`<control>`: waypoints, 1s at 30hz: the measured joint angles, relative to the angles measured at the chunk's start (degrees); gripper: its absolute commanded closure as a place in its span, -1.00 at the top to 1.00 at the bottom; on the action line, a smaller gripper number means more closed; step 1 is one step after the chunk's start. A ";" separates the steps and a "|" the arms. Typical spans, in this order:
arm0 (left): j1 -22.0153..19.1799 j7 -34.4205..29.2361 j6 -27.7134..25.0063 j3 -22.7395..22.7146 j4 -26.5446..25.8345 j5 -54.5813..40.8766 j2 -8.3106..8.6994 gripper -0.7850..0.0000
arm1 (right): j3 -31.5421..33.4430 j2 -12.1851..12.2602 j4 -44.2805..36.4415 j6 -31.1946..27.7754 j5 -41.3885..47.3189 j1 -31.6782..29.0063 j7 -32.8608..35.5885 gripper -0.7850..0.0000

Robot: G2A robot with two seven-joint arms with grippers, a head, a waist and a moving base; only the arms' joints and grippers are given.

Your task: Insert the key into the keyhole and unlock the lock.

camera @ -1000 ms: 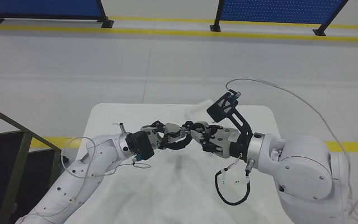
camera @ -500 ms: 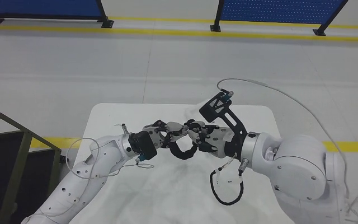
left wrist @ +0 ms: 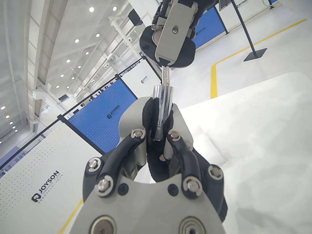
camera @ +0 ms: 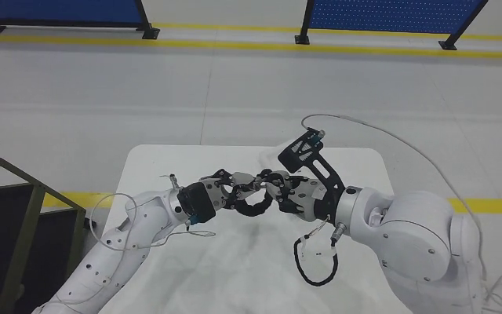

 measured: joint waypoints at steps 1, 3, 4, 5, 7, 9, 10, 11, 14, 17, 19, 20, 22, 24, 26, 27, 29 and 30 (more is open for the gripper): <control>0.03 0.04 -0.09 -0.05 0.02 0.10 -0.05 -1.00 | -0.03 0.04 0.00 -0.02 0.03 0.01 -0.03 -1.00; 0.11 0.08 -0.39 -0.17 0.06 0.20 -0.16 -1.00 | -0.07 0.13 0.00 -0.01 0.11 0.04 -0.12 -1.00; 0.13 0.04 -0.53 -0.23 0.07 0.24 -0.20 -1.00 | -0.09 0.17 0.00 -0.02 0.16 0.05 -0.17 -1.00; 0.15 -0.02 -0.68 -0.31 0.08 0.32 -0.26 -1.00 | -0.11 0.21 0.00 -0.05 0.33 0.07 -0.28 -1.00; 0.18 -0.04 -0.89 -0.40 0.18 0.40 -0.36 -1.00 | -0.09 0.28 0.00 -0.05 0.72 0.05 -0.46 -1.00; 0.18 -0.09 -1.19 -0.45 0.34 0.46 -0.49 -1.00 | 0.01 0.36 0.00 -0.14 1.09 0.09 -0.61 -1.00; 0.17 -0.11 -1.32 -0.47 0.40 0.46 -0.55 -1.00 | 0.05 0.40 0.00 -0.17 1.20 0.11 -0.67 -1.00; 0.15 -0.13 -1.47 -0.50 0.46 0.45 -0.63 -1.00 | 0.07 0.45 0.00 -0.23 1.34 0.15 -0.75 -1.00; 0.13 -0.12 -1.79 -0.57 0.61 0.47 -0.83 -1.00 | 0.02 0.58 0.00 -0.28 1.65 0.24 -0.78 -1.00; 0.10 0.06 -2.25 -0.65 0.77 0.34 -1.02 -1.00 | -0.03 0.70 0.00 -0.18 1.93 0.29 -0.89 -1.00; 0.06 0.26 -2.45 -0.69 0.89 0.38 -1.12 -1.00 | -0.07 0.78 0.00 -0.15 1.96 0.28 -0.98 -1.00; 0.05 0.35 -2.54 -0.73 0.98 0.46 -1.19 -1.00 | -0.09 0.83 0.00 -0.14 1.97 0.26 -1.05 -1.00; 0.06 0.47 -2.63 -0.79 1.09 0.46 -1.30 -1.00 | -0.09 0.91 0.00 -0.10 1.95 0.23 -1.18 -1.00; 0.06 0.55 -2.81 -0.85 1.15 0.45 -1.41 -1.00 | -0.09 1.00 0.00 -0.04 1.95 0.18 -1.26 -1.00; 0.06 0.62 -2.91 -0.92 1.19 0.52 -1.53 -1.00 | -0.07 1.10 0.00 0.02 1.95 0.16 -1.23 -1.00; 0.06 0.62 -2.93 -0.95 1.20 0.58 -1.58 -1.00 | -0.07 1.14 0.00 0.03 1.95 0.14 -1.24 -1.00; 0.07 0.62 -3.09 -1.03 1.23 0.72 -1.68 -1.00 | -0.07 1.24 0.00 0.09 1.81 0.01 -1.32 -1.00; 0.08 0.59 -3.17 -1.08 1.25 0.77 -1.72 -1.00 | -0.09 1.28 0.00 0.11 1.78 -0.06 -1.37 -1.00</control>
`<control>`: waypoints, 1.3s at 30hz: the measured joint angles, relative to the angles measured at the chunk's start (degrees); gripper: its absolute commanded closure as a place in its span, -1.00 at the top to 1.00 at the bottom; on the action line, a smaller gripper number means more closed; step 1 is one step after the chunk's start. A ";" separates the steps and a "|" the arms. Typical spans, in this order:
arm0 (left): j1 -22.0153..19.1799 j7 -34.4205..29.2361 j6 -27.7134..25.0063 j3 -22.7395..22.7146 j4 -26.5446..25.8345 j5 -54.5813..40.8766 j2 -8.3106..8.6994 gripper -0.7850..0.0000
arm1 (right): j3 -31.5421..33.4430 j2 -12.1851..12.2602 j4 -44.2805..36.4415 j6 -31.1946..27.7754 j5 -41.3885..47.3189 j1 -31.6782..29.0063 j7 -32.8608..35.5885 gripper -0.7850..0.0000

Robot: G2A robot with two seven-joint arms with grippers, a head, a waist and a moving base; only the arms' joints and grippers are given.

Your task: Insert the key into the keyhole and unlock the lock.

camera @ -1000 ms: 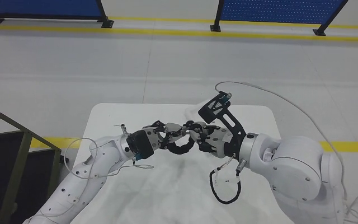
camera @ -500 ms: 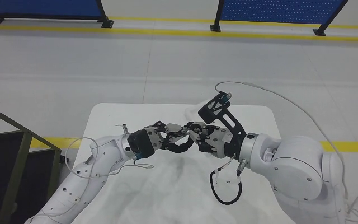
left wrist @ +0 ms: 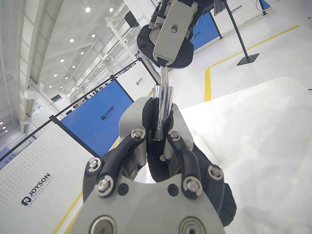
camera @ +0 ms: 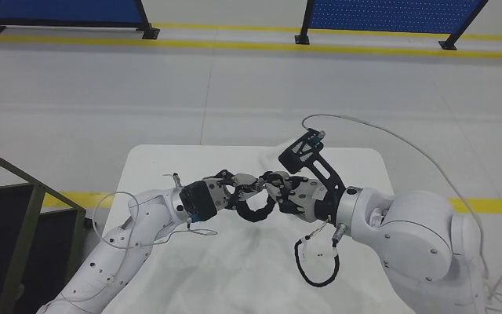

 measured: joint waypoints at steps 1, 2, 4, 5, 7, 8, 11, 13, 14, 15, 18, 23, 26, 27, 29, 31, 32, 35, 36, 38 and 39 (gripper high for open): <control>0.01 -0.04 -0.06 -0.05 0.00 0.04 -0.04 -1.00 | -0.04 0.04 0.00 0.00 0.00 -0.05 -0.05 -1.00; 0.05 -0.05 -0.12 -0.12 0.00 0.07 -0.09 -1.00 | -0.07 0.09 0.00 -0.03 0.05 -0.09 -0.11 -1.00; 0.12 -0.03 -0.21 -0.22 0.00 0.07 -0.17 -1.00 | -0.10 0.16 0.00 -0.08 0.13 -0.11 -0.24 -1.00; 0.15 -0.04 -0.34 -0.27 -0.03 0.05 -0.22 -1.00 | -0.12 0.20 0.00 -0.13 0.20 -0.12 -0.37 -1.00; 0.18 -0.14 -0.52 -0.33 -0.11 0.07 -0.30 -1.00 | -0.15 0.28 0.00 -0.16 0.26 -0.16 -0.53 -1.00; 0.20 -0.21 -0.66 -0.35 -0.14 0.08 -0.36 -1.00 | -0.18 0.32 0.00 -0.16 0.28 -0.18 -0.60 -1.00; 0.18 -0.51 -0.98 -0.38 -0.20 0.06 -0.53 -1.00 | -0.33 0.45 0.00 -0.23 0.15 -0.16 -0.69 -1.00; 0.12 -0.70 -1.12 -0.41 -0.27 0.06 -0.63 -1.00 | -0.51 0.52 0.00 -0.27 0.00 -0.12 -0.64 -1.00; 0.10 -0.80 -1.23 -0.44 -0.30 0.07 -0.69 -1.00 | -0.65 0.57 0.00 -0.26 -0.20 -0.07 -0.55 -1.00; 0.09 -0.85 -1.32 -0.47 -0.32 0.07 -0.74 -1.00 | -0.78 0.61 0.00 -0.23 -0.40 0.00 -0.46 -1.00; 0.12 -1.12 -1.64 -0.65 -0.29 -0.40 -0.89 -1.00 | -1.37 0.70 0.00 -0.16 -1.09 0.30 -0.34 -1.00; 0.09 -2.43 -3.06 -1.06 -0.19 -1.91 -1.14 -1.00 | -2.57 0.79 0.00 0.22 -1.76 0.79 -0.40 -1.00; 0.02 -3.18 -3.84 -1.26 -0.23 -1.99 -1.22 -1.00 | -3.00 0.86 0.00 0.51 -2.13 1.04 -0.32 -1.00; 0.01 -3.31 -3.95 -1.32 -0.27 -1.88 -1.24 -1.00 | -3.09 0.88 0.00 0.60 -2.21 1.09 -0.30 -1.00; 0.01 -3.47 -4.05 -1.47 -0.38 -1.53 -1.28 -1.00 | -3.27 0.93 0.00 0.84 -2.38 1.17 -0.21 -1.00; 0.02 -3.60 -4.06 -1.57 -0.51 -1.12 -1.31 -1.00 | -3.41 0.99 0.00 1.01 -2.60 1.22 -0.05 -1.00; 0.01 -3.69 -4.04 -1.63 -0.63 -0.79 -1.33 -1.00 | -3.50 1.02 0.00 1.12 -2.76 1.27 0.08 -1.00; 0.01 -3.97 -4.10 -1.72 -1.05 0.00 -1.38 -1.00 | -3.70 1.12 0.00 1.43 -3.19 1.38 0.49 -1.00; 0.00 -4.06 -4.14 -1.75 -1.19 0.20 -1.40 -1.00 | -3.75 1.15 0.00 1.52 -3.36 1.42 0.65 -1.00; -0.09 -4.41 -4.21 -1.79 -1.51 0.85 -1.44 -1.00 | -3.88 1.22 0.00 1.72 -3.77 1.55 1.08 -1.00; -0.15 -4.64 -4.21 -1.80 -1.66 1.21 -1.46 -1.00 | -3.94 1.26 0.00 1.83 -3.99 1.61 1.33 -1.00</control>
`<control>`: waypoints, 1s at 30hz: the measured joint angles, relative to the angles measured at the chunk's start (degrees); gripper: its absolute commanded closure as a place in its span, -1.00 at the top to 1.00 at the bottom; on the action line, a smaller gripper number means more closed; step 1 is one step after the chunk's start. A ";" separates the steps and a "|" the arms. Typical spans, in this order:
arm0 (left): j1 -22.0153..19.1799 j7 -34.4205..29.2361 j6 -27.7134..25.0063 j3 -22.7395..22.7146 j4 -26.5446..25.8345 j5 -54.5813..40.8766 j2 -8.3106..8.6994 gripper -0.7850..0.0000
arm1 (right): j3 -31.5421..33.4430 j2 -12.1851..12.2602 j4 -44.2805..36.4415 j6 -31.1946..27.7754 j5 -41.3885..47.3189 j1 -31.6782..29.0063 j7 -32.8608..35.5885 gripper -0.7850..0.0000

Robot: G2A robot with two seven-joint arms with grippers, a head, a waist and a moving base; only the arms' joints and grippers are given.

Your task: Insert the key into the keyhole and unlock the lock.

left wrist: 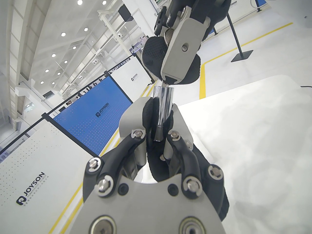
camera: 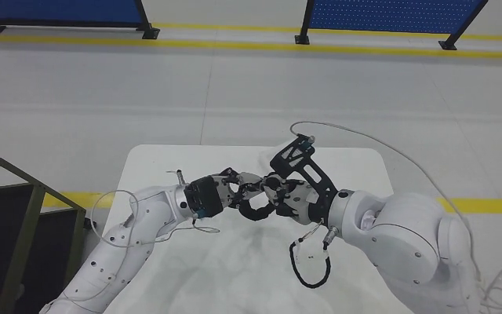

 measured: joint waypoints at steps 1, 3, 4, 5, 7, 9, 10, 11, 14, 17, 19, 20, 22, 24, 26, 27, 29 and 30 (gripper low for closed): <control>-0.05 -0.28 0.01 -0.02 -0.17 0.38 -0.01 -1.00 | -0.06 0.04 0.00 0.10 -0.23 0.08 0.27 -1.00; -0.08 -0.87 0.08 -0.07 -0.59 1.10 -0.04 -1.00 | -0.21 0.10 0.00 0.27 -0.66 0.31 0.75 -1.00; -0.09 -1.11 0.11 -0.10 -0.77 1.43 -0.05 -1.00 | -0.27 0.13 0.00 0.36 -0.78 0.39 0.91 -1.00; -0.07 -1.37 0.13 -0.16 -0.97 1.74 -0.06 -1.00 | -0.36 0.15 0.00 0.47 -0.87 0.52 1.10 -1.00; -0.03 -1.69 0.10 -0.26 -1.21 2.02 -0.08 -1.00 | -0.49 0.18 0.00 0.59 -0.90 0.71 1.29 -1.00; 0.01 -2.07 0.04 -0.37 -1.45 2.43 -0.10 -1.00 | -0.62 0.22 0.00 0.77 -0.97 0.91 1.51 -0.95; 0.04 -2.16 -0.03 -0.40 -1.52 2.51 -0.11 -1.00 | -0.65 0.24 0.00 0.95 -1.03 0.97 1.59 -0.42; 0.11 -2.22 -0.16 -0.43 -1.53 2.50 -0.14 -1.00 | -0.69 0.26 0.00 1.20 -1.10 1.05 1.65 -0.01; 0.33 -2.06 -0.73 -0.45 -1.10 1.66 -0.25 -1.00 | -0.80 0.31 0.00 1.54 -1.23 1.18 1.62 0.50; 0.44 -1.72 -1.41 -0.27 -0.26 0.53 -0.44 -1.00 | -0.87 0.35 0.00 1.67 -1.14 1.22 1.43 0.36; 0.42 -1.58 -1.82 -0.09 0.27 -0.13 -0.58 -1.00 | -0.87 0.37 0.00 1.75 -0.92 1.19 1.17 0.32; 0.39 -1.47 -2.11 0.04 0.68 -0.69 -0.69 -1.00 | -0.84 0.38 0.00 1.81 -0.69 1.14 0.93 0.29; 0.28 -1.38 -2.62 0.24 1.48 -1.60 -0.87 -1.00 | -0.74 0.39 0.00 1.86 -0.28 1.00 0.49 0.36; 0.09 -1.39 -3.24 0.45 2.64 -2.76 -1.09 -1.00 | -0.49 0.45 0.00 1.89 -0.15 0.72 0.05 0.65; -0.15 -1.53 -3.83 0.62 3.79 -4.02 -1.32 -1.00 | 0.06 0.52 0.00 2.01 -0.04 0.36 -0.54 1.00; -0.26 -1.62 -4.11 0.68 4.26 -4.56 -1.42 -1.00 | 0.40 0.56 0.00 1.90 0.00 0.25 -0.86 1.00; -0.49 -2.00 -4.90 0.85 5.28 -5.76 -1.64 -1.00 | 1.26 0.65 0.00 1.00 0.60 0.04 -1.61 1.00; -0.61 -2.23 -5.32 0.91 5.69 -6.31 -1.73 -1.00 | 1.66 0.70 0.00 0.37 1.14 -0.04 -1.83 1.00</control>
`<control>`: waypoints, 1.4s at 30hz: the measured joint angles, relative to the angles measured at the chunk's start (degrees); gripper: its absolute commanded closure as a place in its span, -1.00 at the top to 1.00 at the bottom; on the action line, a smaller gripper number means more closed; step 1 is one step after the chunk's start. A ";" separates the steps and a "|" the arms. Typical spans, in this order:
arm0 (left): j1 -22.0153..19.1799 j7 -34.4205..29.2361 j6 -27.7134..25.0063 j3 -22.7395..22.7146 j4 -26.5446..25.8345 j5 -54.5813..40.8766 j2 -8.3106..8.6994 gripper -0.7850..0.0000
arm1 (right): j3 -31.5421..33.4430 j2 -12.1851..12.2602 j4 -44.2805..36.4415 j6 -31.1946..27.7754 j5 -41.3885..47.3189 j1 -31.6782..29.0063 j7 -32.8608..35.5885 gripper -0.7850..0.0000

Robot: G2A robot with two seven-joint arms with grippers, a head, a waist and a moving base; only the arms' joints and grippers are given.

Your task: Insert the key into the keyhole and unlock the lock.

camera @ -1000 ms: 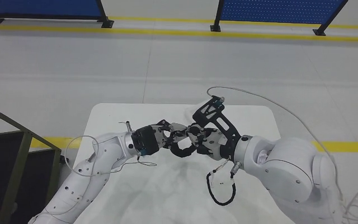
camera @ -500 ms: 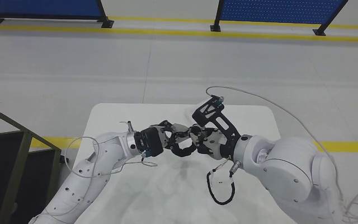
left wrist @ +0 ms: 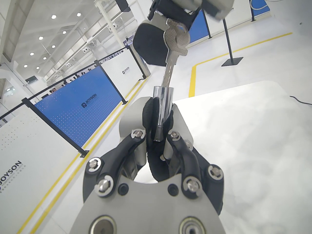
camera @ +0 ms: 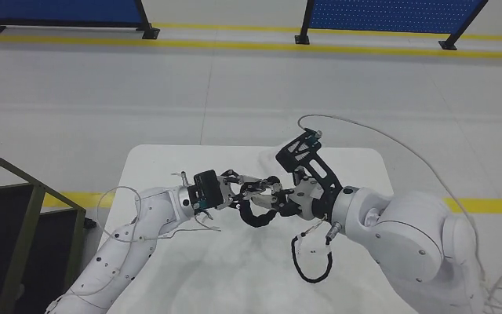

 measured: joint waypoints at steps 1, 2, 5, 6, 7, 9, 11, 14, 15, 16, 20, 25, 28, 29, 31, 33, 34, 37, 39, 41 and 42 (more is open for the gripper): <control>-0.13 -0.28 -0.42 0.04 0.35 -0.52 -0.08 -1.00 | 0.40 0.06 0.00 -0.86 0.72 -0.08 -0.07 1.00; -0.22 -0.65 -1.08 0.08 0.78 -1.42 -0.20 -1.00 | 0.90 0.16 0.00 -2.45 1.95 -0.19 0.24 1.00; -0.46 -2.08 -2.91 0.07 1.44 -4.12 -0.47 -1.00 | 2.14 0.64 0.00 -7.98 4.02 -0.45 3.10 1.00; -0.54 -2.65 -3.54 0.02 1.51 -4.98 -0.54 -1.00 | 2.50 0.79 0.00 -9.64 4.73 -0.58 3.96 1.00; -0.64 -3.27 -4.13 -0.06 1.52 -5.89 -0.61 -1.00 | 2.91 0.94 0.00 -11.27 5.43 -0.72 4.72 1.00; -0.84 -5.03 -5.85 -0.25 1.45 -8.23 -0.74 -1.00 | 3.92 1.35 0.00 -16.11 6.66 -0.87 6.31 1.00; -1.10 -7.29 -8.07 -0.44 1.33 -10.82 -0.84 -1.00 | 4.96 1.81 0.00 -21.13 8.35 -1.66 8.46 1.00; -1.41 -11.06 -11.83 -0.65 1.28 -15.45 -0.97 -1.00 | 6.58 2.47 0.00 -26.65 11.30 -2.92 11.78 1.00; -1.50 -12.36 -12.86 -0.69 1.24 -16.89 -1.01 -1.00 | 7.15 2.65 0.00 -28.01 12.22 -3.20 12.41 1.00; -1.57 -13.66 -13.82 -0.72 1.20 -18.39 -1.04 -1.00 | 7.84 2.85 0.00 -29.20 12.63 -3.50 12.72 1.00; -2.08 -20.64 -17.76 -0.68 0.88 -25.68 -1.17 -1.00 | 10.24 3.45 0.00 -31.52 14.73 -5.00 11.13 1.00; -1.90 -28.01 -19.60 -0.47 0.26 -33.47 -1.19 -1.00 | 10.12 3.43 0.00 -31.43 14.72 -4.95 11.18 1.00; -2.14 -32.99 -20.46 0.13 0.24 -39.25 -1.23 -1.00 | 10.12 3.43 0.00 -31.42 14.72 -4.95 11.18 1.00; -2.28 -34.88 -20.15 0.21 0.11 -41.13 -1.22 -1.00 | 10.14 3.43 0.00 -31.44 14.59 -5.08 10.94 1.00; -2.44 -37.60 -19.41 0.26 -0.04 -43.46 -1.19 -1.00 | 10.21 3.51 0.00 -32.18 13.40 -5.48 8.98 1.00; -2.63 -40.31 -18.68 0.24 -0.22 -45.58 -1.15 -1.00 | 9.68 3.69 0.00 -34.86 11.45 -4.98 6.93 1.00; -2.71 -41.33 -18.42 0.26 -0.29 -46.29 -1.14 -1.00 | 9.18 3.73 0.00 -36.28 11.02 -4.40 6.02 1.00; -2.96 -44.16 -18.06 0.82 -0.56 -48.28 -1.25 -1.00 | 7.25 3.74 0.00 -40.64 10.11 -2.00 1.77 1.00; -3.28 -45.78 -17.91 1.43 -0.39 -49.61 -1.43 -1.00 | 5.85 3.75 0.00 -42.03 9.04 -0.98 -0.45 1.00; -3.64 -46.75 -17.63 1.88 -0.19 -50.42 -1.62 -1.00 | 4.21 3.80 0.00 -42.22 8.15 -0.46 -0.83 1.00; -3.78 -47.04 -17.58 2.02 -0.12 -50.63 -1.70 -1.00 | 3.52 3.84 0.00 -42.03 7.74 -0.30 -0.57 1.00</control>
